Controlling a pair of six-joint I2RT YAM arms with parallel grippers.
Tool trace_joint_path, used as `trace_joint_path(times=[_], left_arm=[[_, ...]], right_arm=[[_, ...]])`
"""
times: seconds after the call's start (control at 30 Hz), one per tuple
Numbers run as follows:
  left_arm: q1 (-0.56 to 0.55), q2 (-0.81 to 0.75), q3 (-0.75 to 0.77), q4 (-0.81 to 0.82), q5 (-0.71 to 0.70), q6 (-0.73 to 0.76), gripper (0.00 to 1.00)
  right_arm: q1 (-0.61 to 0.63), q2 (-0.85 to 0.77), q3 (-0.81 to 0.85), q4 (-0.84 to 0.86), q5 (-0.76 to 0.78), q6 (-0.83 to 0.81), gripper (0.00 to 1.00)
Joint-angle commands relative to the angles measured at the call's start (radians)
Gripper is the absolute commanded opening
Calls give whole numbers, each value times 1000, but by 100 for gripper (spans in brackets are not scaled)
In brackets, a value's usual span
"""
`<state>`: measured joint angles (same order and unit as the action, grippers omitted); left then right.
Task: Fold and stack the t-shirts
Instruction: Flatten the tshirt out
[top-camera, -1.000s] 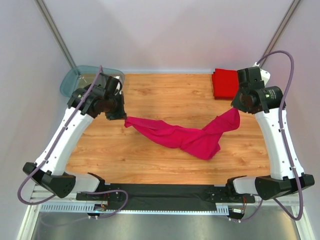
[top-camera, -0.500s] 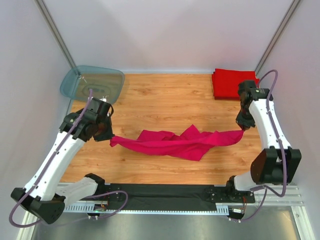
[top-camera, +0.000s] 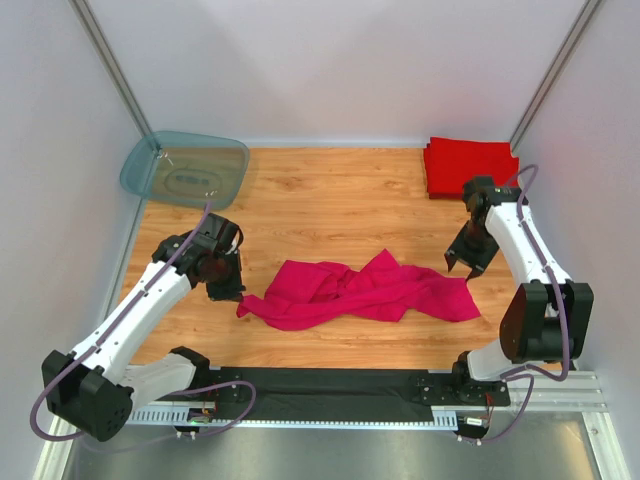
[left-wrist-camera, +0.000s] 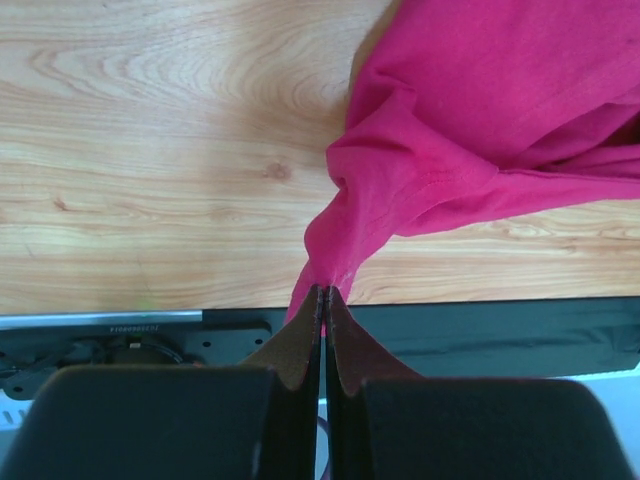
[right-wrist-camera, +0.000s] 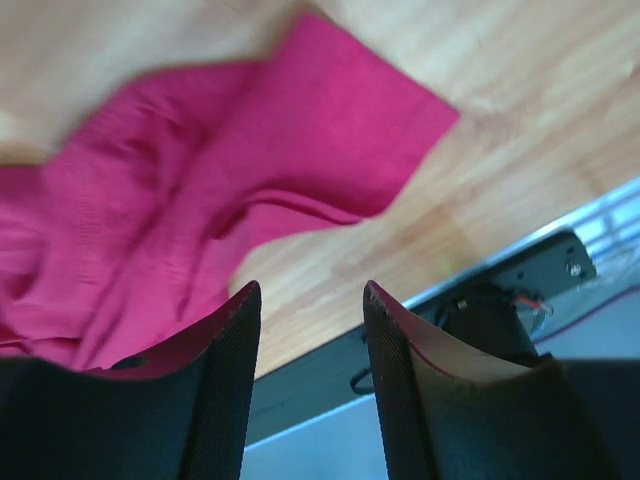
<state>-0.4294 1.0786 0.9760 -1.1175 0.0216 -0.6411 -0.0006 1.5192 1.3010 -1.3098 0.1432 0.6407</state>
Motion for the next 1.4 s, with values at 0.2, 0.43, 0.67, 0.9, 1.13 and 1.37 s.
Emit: trace_joint_path(times=[0.2, 0.43, 0.67, 0.9, 1.13, 1.37], left_arm=[[7, 49, -7, 81, -11, 30, 0], [23, 78, -51, 131, 26, 38, 0], [23, 81, -82, 192, 74, 29, 0], [24, 93, -86, 219, 72, 52, 0], [26, 107, -80, 239, 78, 69, 0], [29, 124, -76, 245, 78, 89, 0]], right_arm=[[-166, -44, -293, 221, -25, 2, 47], [-314, -108, -410, 319, -57, 34, 47], [-340, -105, -476, 389, -67, 109, 43], [-342, -94, -537, 389, -4, 204, 36], [-341, -97, -617, 529, 50, 185, 34], [-340, -73, -677, 609, 76, 182, 27]])
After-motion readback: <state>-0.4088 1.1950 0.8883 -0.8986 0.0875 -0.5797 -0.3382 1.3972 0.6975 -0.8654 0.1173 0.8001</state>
